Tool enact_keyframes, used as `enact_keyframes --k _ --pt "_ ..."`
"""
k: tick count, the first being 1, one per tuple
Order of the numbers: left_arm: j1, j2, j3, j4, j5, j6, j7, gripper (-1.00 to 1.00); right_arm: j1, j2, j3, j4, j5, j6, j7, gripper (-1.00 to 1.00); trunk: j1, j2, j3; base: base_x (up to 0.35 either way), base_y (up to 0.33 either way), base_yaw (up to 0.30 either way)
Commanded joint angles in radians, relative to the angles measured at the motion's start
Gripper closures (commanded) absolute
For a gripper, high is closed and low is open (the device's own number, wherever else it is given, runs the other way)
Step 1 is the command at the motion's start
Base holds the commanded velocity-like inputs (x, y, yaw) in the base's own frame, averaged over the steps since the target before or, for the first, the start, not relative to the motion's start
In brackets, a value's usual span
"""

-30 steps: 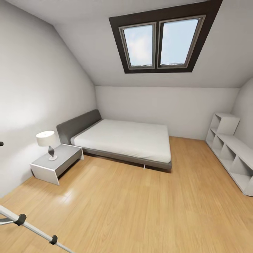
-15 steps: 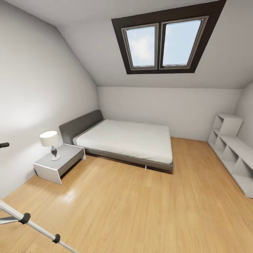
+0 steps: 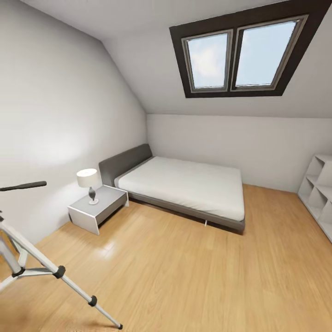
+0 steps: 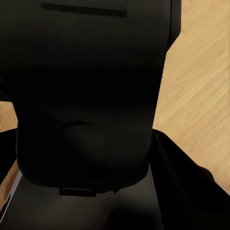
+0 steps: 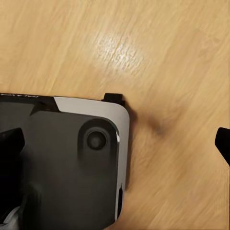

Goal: Attach the digital camera to the camera tripod in the bedroom.

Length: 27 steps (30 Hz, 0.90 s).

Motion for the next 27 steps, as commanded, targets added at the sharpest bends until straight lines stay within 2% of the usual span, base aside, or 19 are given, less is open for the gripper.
enact_keyframes --k 1,27 --pt "-0.001 0.000 0.000 0.002 0.009 -0.003 -0.005 1.00 -0.001 -0.001 -0.008 0.003 0.008 -0.003 0.002 -1.00 -0.004 0.006 0.001 0.000 0.000 0.269" --pt "-0.001 -0.002 0.000 0.002 0.010 -0.003 -0.005 1.00 -0.001 0.000 -0.008 0.002 0.010 -0.005 0.001 -1.00 -0.103 0.188 0.083 0.000 0.000 0.269"
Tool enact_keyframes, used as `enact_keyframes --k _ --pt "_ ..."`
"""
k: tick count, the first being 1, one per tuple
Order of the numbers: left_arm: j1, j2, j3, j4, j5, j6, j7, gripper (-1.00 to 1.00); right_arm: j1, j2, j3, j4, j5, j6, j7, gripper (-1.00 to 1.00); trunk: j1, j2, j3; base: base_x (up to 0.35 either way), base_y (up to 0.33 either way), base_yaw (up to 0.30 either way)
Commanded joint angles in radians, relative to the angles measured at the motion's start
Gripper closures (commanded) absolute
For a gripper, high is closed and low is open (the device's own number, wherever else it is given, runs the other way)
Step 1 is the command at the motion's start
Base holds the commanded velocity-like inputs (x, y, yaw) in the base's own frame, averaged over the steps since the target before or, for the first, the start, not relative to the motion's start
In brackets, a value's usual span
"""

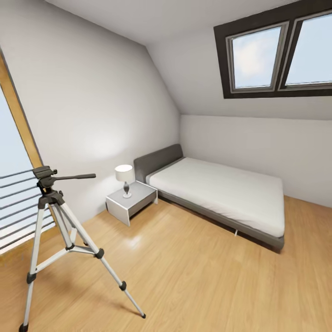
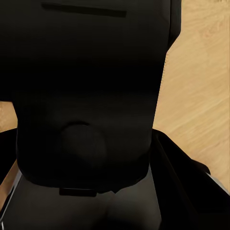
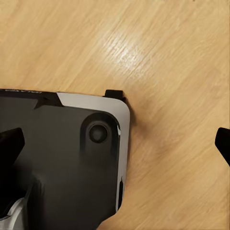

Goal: Attach the digital camera to the camera tripod in the bedroom.

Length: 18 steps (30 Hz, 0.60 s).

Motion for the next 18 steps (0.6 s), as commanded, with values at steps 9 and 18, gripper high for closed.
enact_keyframes --k 9,18 --pt "-0.001 0.000 0.000 0.002 0.009 -0.003 -0.005 1.00 -0.001 -0.001 -0.009 0.003 0.008 -0.003 0.002 -1.00 -0.015 0.027 0.011 0.000 0.000 0.270" --pt "-0.001 0.000 0.000 0.002 0.009 -0.003 -0.005 1.00 -0.001 -0.001 -0.009 0.003 0.008 -0.003 0.002 -1.00 -0.015 0.027 0.011 0.000 0.000 0.270"
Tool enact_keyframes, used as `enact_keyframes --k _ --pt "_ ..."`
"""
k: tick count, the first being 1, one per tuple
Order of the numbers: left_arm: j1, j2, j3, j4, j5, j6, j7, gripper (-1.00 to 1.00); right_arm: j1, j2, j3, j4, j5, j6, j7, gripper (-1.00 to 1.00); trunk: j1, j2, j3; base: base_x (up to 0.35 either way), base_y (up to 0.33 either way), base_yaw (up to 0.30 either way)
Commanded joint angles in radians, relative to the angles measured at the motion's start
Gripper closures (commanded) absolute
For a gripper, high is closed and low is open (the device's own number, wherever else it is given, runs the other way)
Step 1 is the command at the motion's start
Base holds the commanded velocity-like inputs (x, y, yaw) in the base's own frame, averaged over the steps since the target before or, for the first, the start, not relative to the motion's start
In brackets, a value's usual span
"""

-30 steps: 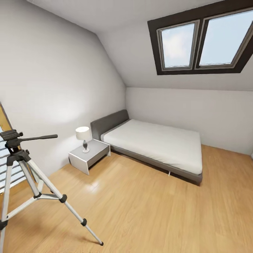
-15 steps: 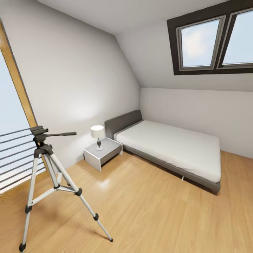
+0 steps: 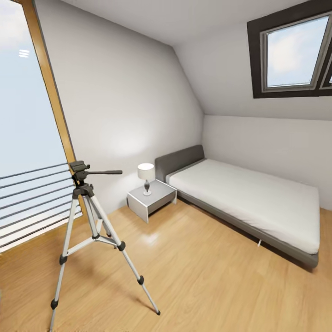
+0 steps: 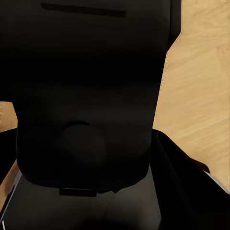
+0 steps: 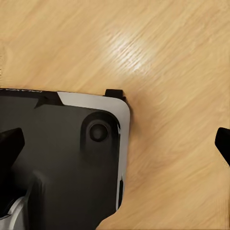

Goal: Attach the digital camera to the camera tripod in the bedroom.

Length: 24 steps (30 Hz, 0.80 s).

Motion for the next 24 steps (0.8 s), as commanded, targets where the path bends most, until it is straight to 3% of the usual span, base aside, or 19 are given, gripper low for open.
enact_keyframes --k 1,24 --pt "-0.001 0.000 0.000 0.002 0.008 -0.003 -0.005 1.00 -0.001 -0.001 -0.008 0.003 0.008 -0.003 0.001 -1.00 0.000 -0.001 0.000 0.000 0.000 0.270" --pt "-0.001 0.000 0.000 0.002 0.008 -0.003 -0.005 1.00 -0.001 -0.001 -0.008 0.003 0.008 -0.003 0.001 -1.00 0.000 -0.001 0.000 0.000 0.000 0.270"
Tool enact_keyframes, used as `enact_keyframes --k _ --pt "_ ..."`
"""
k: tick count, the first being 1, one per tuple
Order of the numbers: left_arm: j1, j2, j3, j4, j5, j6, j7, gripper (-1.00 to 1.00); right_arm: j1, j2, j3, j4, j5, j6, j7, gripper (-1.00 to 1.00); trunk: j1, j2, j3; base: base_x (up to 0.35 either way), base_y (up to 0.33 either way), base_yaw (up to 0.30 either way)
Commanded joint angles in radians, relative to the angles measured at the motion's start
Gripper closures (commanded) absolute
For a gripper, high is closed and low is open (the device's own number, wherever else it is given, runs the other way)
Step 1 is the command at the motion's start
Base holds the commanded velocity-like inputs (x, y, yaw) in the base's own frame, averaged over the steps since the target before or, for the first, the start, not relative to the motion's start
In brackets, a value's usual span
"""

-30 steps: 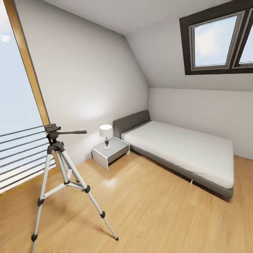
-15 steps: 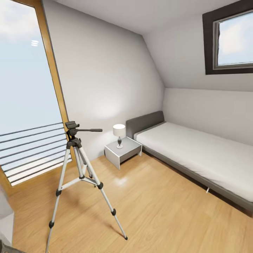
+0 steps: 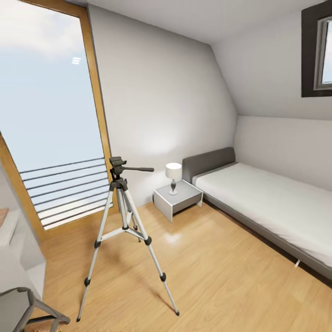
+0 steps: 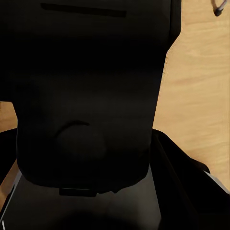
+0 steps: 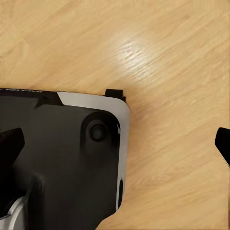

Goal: Attach the digital camera to the camera tripod in the bedroom.

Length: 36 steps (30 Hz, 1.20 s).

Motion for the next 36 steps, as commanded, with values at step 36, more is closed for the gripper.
enact_keyframes --k 36 --pt "-0.001 -0.002 0.010 -0.001 0.025 -0.001 -0.005 1.00 -0.001 -0.009 0.000 0.001 0.016 0.000 -0.029 -1.00 0.000 -0.001 0.000 0.128 -0.072 0.139"
